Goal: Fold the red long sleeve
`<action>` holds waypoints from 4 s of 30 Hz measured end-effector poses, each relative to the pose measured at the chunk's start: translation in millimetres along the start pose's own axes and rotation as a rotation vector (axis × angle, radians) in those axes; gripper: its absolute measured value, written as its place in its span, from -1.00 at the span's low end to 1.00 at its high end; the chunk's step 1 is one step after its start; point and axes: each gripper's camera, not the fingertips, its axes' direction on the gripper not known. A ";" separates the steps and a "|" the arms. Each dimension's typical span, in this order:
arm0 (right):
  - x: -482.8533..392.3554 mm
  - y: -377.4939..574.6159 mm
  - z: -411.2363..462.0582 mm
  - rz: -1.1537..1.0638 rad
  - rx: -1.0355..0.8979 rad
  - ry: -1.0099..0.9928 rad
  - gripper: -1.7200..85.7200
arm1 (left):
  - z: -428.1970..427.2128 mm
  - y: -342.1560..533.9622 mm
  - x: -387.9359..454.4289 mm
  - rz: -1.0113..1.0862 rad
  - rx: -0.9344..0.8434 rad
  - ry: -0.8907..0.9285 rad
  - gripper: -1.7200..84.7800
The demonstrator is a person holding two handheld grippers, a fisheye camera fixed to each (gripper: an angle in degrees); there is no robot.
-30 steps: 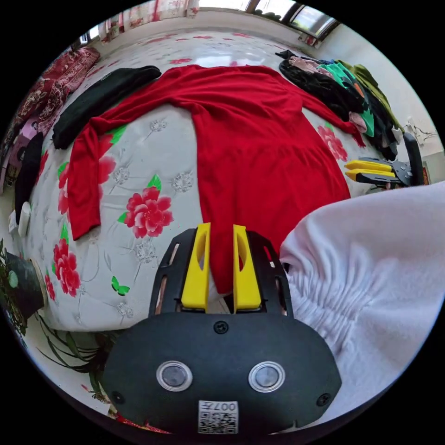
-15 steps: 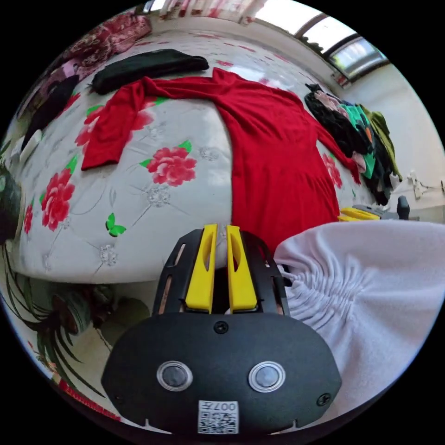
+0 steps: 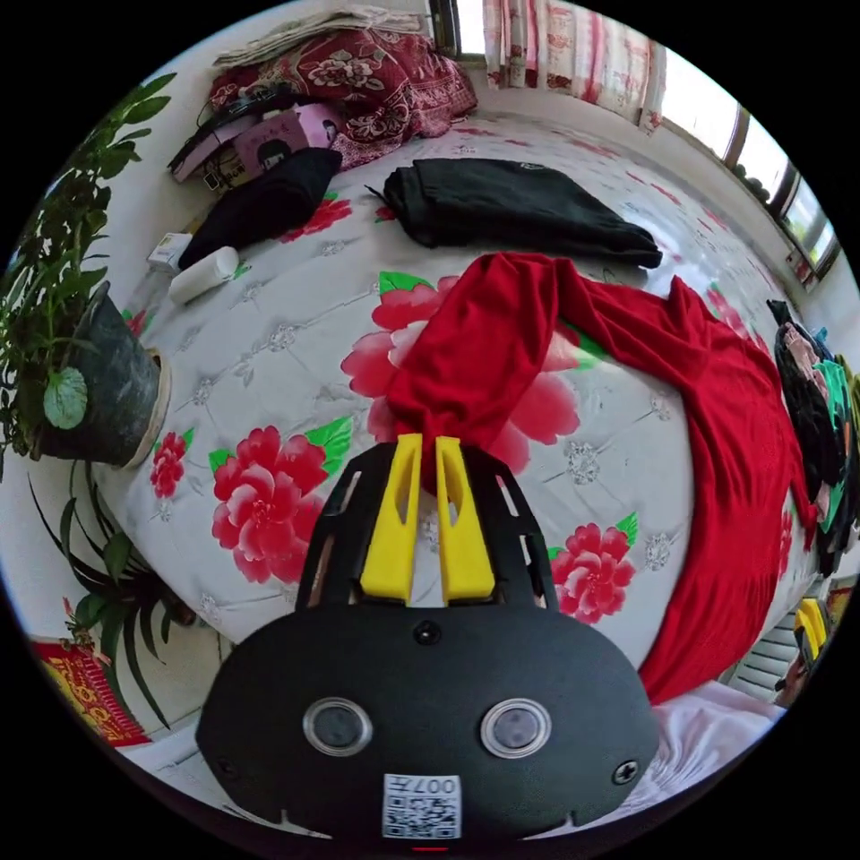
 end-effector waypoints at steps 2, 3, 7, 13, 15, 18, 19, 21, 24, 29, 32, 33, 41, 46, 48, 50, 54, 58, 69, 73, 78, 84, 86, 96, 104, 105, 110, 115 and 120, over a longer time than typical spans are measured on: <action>-4.3 4.4 -3.4 -0.019 -0.011 0.045 -0.91 | -9.4 -2.4 -18.9 -0.060 0.017 0.067 -0.95; -4.8 5.7 -4.5 -0.021 -0.013 0.059 -0.91 | -29.4 -0.6 -35.2 -0.103 0.106 0.124 -0.95; 2.2 13.6 -13.0 0.025 0.011 0.092 -0.94 | -107.1 -3.3 -83.9 -0.182 0.391 0.230 -0.96; 13.0 17.9 -8.9 0.059 0.021 0.084 -0.95 | -168.2 -30.8 -116.2 -0.188 0.597 0.247 -0.97; 14.4 18.4 -8.8 0.061 0.023 0.080 -0.95 | -165.2 -43.5 -112.3 -0.205 0.578 0.333 -0.97; 18.2 19.5 -12.3 0.067 0.034 0.085 -0.95 | -202.4 -53.4 -53.7 0.007 0.673 0.407 -0.96; 20.8 20.3 -14.1 0.073 0.041 0.094 -0.94 | -213.1 -53.4 -36.8 0.072 0.698 0.438 -0.96; 26.0 21.8 -15.8 0.090 0.048 0.103 -0.94 | -257.4 -40.0 40.1 0.383 0.793 0.621 -0.94; 38.9 26.0 -14.4 0.141 0.048 0.101 -0.92 | -281.9 -4.7 142.9 0.802 0.726 0.866 -0.89; 69.2 37.3 0.7 0.225 -0.009 0.060 -0.89 | -207.3 47.0 243.3 1.021 0.328 0.855 -0.74; 81.7 37.5 5.8 0.221 -0.027 0.050 -0.88 | -153.1 78.6 251.9 0.978 0.186 0.656 -0.76; 83.1 35.7 6.7 0.213 -0.026 0.051 -0.87 | -136.3 88.5 251.3 0.969 0.130 0.594 -0.76; 103.2 -39.6 48.8 0.089 -0.003 0.070 -0.85 | -85.5 74.5 249.4 0.823 0.019 0.369 -0.78; 138.2 -63.8 109.6 0.187 -0.144 -0.117 -0.87 | -68.4 45.6 275.5 0.795 -0.015 0.322 -0.78; 135.8 -63.9 107.2 0.160 -0.105 -0.116 -0.90 | -53.5 39.9 289.3 0.798 -0.057 0.289 -0.78; 125.3 -59.8 82.4 0.073 -0.021 -0.116 -0.93 | -41.4 40.4 297.0 0.808 -0.088 0.234 -0.78; 104.3 -42.2 37.9 -0.041 0.070 -0.161 -0.95 | -29.9 48.6 297.7 0.825 -0.088 0.171 -0.78; 81.3 -14.4 55.5 -0.102 -0.070 -0.192 -0.94 | -32.1 43.6 286.8 0.763 -0.085 0.213 -0.78; 224.9 35.4 38.5 0.506 -0.022 0.200 -0.82 | -73.0 62.3 230.7 0.563 -0.084 0.203 -0.82; 319.0 71.9 52.3 0.762 -0.082 0.291 -0.82 | -84.5 78.5 209.0 0.486 -0.118 0.231 -0.82; 375.3 96.6 88.3 0.902 -0.153 0.200 -0.84 | -101.5 97.4 192.1 0.428 -0.163 0.212 -0.83; 361.4 97.4 71.5 0.898 0.124 0.018 -0.92 | -113.5 108.0 184.5 0.380 -0.164 0.220 -0.83; 331.9 75.0 29.1 0.784 0.337 -0.032 -0.94 | -115.9 109.4 182.3 0.379 -0.158 0.221 -0.84; 55.6 -51.0 -73.4 -0.113 0.585 -0.367 -0.93 | -133.0 108.6 147.7 0.364 -0.058 0.281 -0.84; -126.4 -59.4 43.8 -0.290 0.123 -0.586 -0.88 | -122.3 117.9 109.8 0.393 -0.049 0.346 -0.84; -132.3 -59.9 49.0 -0.308 0.087 -0.595 -0.87 | -120.1 118.6 105.8 0.405 -0.050 0.363 -0.84; -130.7 -66.1 54.8 -0.256 0.025 -0.525 -0.84 | -119.8 117.0 105.6 0.551 -0.030 0.440 -0.83; -99.3 -59.3 60.5 -0.029 0.008 -0.342 -0.83 | -121.7 113.9 137.8 0.746 -0.001 0.513 -0.82; -50.6 -4.6 53.7 0.278 -0.036 -0.254 -0.81 | -102.0 125.9 133.9 0.767 -0.093 0.405 -0.83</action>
